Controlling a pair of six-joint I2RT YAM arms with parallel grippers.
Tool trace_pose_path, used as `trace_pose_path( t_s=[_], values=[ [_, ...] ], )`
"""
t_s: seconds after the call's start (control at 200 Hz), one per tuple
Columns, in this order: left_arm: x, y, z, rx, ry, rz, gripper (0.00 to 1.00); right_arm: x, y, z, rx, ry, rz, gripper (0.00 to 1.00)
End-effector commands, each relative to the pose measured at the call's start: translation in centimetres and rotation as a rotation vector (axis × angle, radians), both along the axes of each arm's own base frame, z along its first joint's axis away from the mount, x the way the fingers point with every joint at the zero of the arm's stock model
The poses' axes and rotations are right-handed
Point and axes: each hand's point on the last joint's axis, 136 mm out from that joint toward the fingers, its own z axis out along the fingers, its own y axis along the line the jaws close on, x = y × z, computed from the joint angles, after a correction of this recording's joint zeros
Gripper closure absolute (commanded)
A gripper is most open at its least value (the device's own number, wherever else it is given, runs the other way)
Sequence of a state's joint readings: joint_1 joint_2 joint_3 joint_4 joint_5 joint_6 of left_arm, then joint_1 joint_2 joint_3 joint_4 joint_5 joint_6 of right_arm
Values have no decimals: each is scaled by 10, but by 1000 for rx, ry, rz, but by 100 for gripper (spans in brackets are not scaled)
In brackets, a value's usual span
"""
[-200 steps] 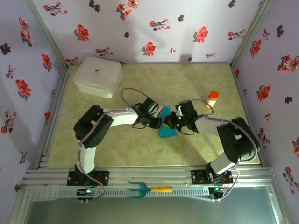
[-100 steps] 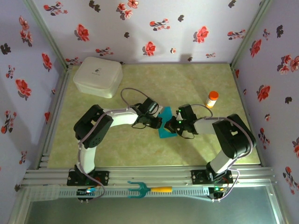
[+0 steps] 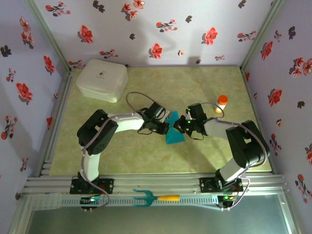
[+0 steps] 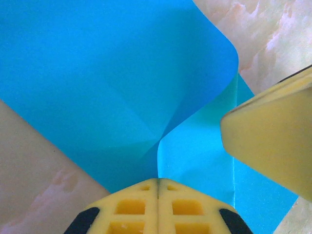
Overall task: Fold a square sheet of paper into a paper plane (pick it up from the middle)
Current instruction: Fold the triangle a second time at the center of the table.
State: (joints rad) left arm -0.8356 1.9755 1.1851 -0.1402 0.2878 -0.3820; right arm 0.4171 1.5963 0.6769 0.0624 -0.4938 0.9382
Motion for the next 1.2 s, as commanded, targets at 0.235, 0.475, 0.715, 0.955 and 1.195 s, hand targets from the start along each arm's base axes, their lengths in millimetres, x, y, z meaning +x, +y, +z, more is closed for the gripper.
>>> trace_pose_path(
  t_s=[0.235,0.475,0.715,0.955,1.195],
  values=[
    [-11,11,-22,73,35,-22,100,-10,-28,-31,-114,101,-41,100],
    [-12,12,-22,76,37,-24,100,18,-15,4,-59,18,2,100],
    [-11,11,-20,74,33,-25,100,15,-33,-35,-115,90,-27,100],
    [-12,13,-21,84,33,-26,100,15,-44,-43,-92,135,-112,100],
    [-11,14,-22,89,33,-23,100,38,-40,-20,55,58,-221,100]
  ],
)
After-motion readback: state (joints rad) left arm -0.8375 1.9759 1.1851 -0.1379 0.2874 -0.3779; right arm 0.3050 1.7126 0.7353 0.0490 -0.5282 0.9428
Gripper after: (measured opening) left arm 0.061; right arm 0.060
